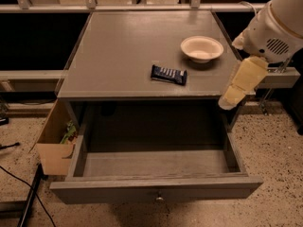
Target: Place rxbar blueberry into top drawer
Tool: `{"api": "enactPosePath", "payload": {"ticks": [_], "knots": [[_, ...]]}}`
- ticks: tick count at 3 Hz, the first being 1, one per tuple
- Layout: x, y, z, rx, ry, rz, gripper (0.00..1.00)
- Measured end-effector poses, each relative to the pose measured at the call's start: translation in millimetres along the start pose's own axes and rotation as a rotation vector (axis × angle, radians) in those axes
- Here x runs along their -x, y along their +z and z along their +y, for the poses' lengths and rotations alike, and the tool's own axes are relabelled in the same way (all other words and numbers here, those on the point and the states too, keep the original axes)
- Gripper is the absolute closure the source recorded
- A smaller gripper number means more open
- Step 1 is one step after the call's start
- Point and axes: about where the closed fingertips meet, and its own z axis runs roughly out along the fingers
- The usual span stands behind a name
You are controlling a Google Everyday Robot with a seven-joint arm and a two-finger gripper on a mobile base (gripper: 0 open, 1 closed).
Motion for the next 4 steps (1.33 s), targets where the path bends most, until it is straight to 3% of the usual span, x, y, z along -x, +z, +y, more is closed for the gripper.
{"api": "enactPosePath", "payload": {"ticks": [2, 4], "knots": [[7, 8, -8, -0.016, 0.018, -0.037, 0.0], [38, 31, -37, -0.04, 0.045, -0.164, 0.0]]}}
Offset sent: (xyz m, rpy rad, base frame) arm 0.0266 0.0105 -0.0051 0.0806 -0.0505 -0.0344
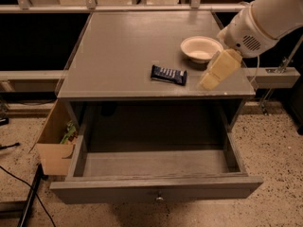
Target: Place rxbar blueberry into top drawer
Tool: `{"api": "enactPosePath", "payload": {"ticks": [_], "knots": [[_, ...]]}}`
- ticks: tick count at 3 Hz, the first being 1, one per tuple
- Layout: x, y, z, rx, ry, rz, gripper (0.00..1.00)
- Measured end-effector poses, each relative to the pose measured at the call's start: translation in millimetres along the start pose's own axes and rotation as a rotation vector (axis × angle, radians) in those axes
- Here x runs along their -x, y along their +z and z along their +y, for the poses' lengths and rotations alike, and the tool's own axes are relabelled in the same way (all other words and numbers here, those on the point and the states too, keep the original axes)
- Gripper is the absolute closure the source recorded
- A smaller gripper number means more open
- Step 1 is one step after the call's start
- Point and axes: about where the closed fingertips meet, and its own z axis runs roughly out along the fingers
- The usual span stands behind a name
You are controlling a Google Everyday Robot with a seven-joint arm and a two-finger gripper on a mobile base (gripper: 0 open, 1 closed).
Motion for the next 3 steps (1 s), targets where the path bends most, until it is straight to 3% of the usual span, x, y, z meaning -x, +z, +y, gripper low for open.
{"api": "enactPosePath", "payload": {"ticks": [2, 3], "knots": [[34, 81, -32, 0.02, 0.007, -0.081, 0.0], [33, 88, -34, 0.036, 0.007, -0.075, 0.0]]}}
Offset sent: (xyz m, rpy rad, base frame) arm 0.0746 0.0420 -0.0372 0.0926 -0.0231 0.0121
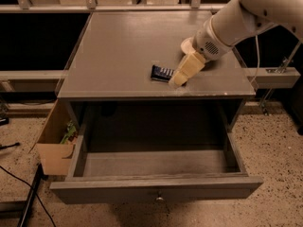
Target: Place rxbar blueberry into top drawer
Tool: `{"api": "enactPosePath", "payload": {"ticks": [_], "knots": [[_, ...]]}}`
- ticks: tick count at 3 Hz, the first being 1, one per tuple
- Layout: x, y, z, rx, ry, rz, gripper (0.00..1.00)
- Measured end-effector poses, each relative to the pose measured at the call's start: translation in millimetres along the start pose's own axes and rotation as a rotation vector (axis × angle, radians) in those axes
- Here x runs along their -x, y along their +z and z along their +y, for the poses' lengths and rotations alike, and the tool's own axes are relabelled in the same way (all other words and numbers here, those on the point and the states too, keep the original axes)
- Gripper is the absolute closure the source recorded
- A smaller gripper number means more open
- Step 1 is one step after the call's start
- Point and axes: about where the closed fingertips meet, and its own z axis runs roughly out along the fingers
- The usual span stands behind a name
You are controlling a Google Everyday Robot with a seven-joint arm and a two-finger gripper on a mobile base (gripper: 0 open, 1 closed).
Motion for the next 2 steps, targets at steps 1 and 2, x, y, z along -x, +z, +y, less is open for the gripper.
{"api": "enactPosePath", "payload": {"ticks": [1, 2], "knots": [[1, 16, -6, 0.026, 0.0, -0.011, 0.0], [7, 39, -16, 0.056, 0.006, -0.035, 0.0]]}}
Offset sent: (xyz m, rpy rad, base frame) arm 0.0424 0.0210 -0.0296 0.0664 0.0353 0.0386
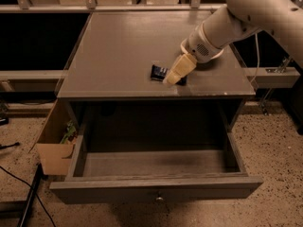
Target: Place rxbar blueberry into top drawer
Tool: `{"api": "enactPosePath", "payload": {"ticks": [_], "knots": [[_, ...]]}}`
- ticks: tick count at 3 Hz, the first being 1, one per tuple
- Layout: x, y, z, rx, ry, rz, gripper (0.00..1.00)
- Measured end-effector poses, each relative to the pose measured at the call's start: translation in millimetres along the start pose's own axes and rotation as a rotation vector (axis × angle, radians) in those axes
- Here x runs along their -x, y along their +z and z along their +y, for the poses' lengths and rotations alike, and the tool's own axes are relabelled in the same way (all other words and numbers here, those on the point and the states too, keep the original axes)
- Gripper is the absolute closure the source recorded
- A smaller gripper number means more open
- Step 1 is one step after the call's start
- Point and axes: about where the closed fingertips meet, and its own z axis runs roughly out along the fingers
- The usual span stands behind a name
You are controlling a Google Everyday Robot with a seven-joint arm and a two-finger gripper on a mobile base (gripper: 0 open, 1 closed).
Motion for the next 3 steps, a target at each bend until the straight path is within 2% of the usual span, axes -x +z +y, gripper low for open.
{"api": "enactPosePath", "payload": {"ticks": [1, 3], "knots": [[4, 14, -6, 0.019, 0.004, -0.013, 0.0], [-2, 42, -12, 0.044, 0.015, 0.012, 0.0]]}}
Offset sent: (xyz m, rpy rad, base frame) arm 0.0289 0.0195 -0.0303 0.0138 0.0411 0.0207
